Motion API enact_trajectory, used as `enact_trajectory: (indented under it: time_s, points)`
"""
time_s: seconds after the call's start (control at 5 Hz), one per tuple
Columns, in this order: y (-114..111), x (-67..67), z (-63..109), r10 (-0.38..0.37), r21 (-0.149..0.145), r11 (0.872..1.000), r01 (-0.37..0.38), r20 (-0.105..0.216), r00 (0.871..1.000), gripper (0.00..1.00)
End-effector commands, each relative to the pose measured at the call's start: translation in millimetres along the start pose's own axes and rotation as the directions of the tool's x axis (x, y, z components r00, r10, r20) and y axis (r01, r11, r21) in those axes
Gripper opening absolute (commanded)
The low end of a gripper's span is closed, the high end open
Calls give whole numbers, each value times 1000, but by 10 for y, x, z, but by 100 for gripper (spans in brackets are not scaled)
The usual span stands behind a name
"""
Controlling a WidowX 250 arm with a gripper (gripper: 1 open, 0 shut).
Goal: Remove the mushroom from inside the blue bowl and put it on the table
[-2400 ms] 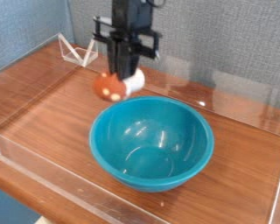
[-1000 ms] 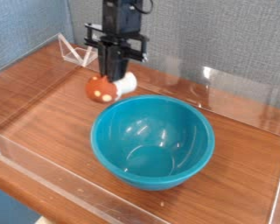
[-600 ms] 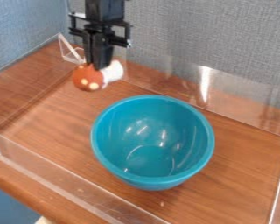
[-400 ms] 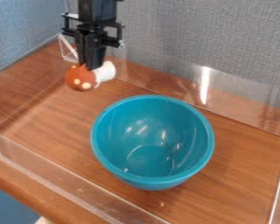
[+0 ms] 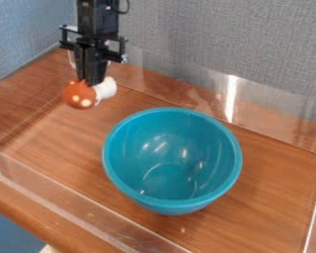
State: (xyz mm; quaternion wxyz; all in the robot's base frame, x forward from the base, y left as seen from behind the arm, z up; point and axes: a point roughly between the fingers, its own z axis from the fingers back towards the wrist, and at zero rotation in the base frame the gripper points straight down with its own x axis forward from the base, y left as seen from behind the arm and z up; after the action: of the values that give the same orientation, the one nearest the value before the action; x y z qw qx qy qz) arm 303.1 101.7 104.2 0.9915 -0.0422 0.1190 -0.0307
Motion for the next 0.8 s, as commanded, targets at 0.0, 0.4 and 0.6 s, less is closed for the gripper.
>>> enact_trajectory:
  time_s: [0.0, 0.4, 0.6]
  points:
    - [134, 14, 156, 28, 24, 999, -29, 57, 998, 0]
    - [263, 12, 134, 48, 20, 999, -49, 49, 998, 0]
    - [323, 16, 114, 58, 16, 998, -59, 44, 997, 0]
